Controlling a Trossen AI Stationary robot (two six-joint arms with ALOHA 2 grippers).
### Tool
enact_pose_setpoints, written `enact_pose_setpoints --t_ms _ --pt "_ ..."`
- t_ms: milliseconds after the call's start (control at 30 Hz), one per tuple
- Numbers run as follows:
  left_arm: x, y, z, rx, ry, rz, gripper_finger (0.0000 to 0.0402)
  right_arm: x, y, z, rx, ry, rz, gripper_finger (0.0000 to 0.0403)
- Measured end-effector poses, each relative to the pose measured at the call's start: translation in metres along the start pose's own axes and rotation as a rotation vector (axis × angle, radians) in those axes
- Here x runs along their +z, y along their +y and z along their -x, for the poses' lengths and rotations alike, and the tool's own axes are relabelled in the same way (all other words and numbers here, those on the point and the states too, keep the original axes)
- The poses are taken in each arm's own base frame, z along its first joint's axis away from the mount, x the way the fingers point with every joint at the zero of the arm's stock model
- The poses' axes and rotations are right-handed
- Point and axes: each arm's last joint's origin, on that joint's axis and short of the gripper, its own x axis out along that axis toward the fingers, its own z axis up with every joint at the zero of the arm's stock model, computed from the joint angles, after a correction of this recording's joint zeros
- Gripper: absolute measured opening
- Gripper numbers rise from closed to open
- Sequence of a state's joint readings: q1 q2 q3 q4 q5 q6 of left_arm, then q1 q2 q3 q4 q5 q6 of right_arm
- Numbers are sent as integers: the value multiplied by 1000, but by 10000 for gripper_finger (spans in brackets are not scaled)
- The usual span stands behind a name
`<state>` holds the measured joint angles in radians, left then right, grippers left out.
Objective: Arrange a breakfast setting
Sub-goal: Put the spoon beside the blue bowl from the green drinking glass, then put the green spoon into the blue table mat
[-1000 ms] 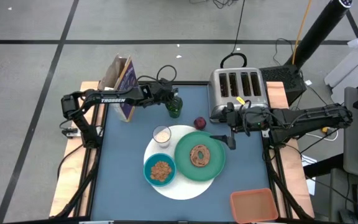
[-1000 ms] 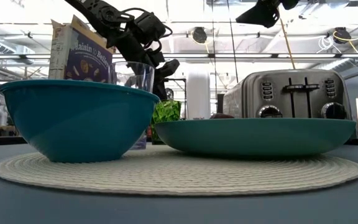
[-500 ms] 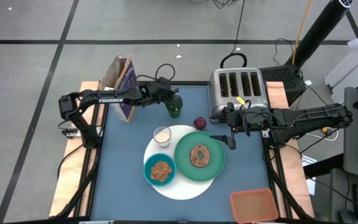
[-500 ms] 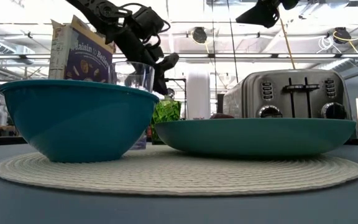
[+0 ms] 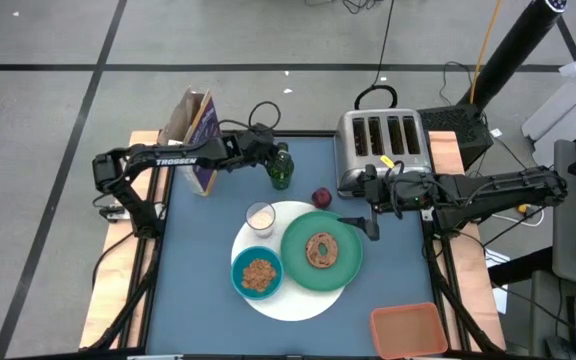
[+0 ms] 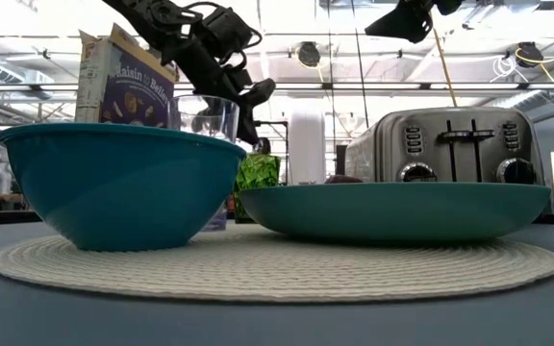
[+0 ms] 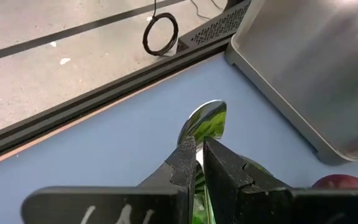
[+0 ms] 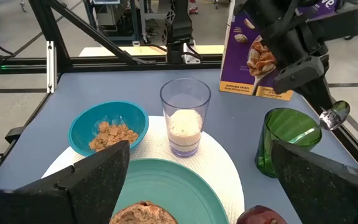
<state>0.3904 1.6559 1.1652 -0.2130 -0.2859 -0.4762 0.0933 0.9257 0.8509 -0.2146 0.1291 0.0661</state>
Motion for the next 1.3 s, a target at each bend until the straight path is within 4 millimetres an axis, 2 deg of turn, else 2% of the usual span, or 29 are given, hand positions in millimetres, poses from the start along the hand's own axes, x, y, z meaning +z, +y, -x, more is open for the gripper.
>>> enact_pose_setpoints --t_ms 233,433,633,833,1000,1300 --pt "-4 1 0 -48 67 -38 43 0 0 0 0 0 0 380" --pt "-12 5 1 -7 148 -51 95 0 0 0 0 0 3 380" --pt "-8 5 0 -19 112 -49 150 0 0 0 0 0 3 380" --pt "-2 8 -2 -22 69 -26 187 0 0 0 0 0 3 380" --pt "-1 8 -6 -26 55 -30 201 0 0 0 0 0 3 380" --pt "-7 6 -21 -36 55 -123 202 0 0 0 -1 1 4 380"
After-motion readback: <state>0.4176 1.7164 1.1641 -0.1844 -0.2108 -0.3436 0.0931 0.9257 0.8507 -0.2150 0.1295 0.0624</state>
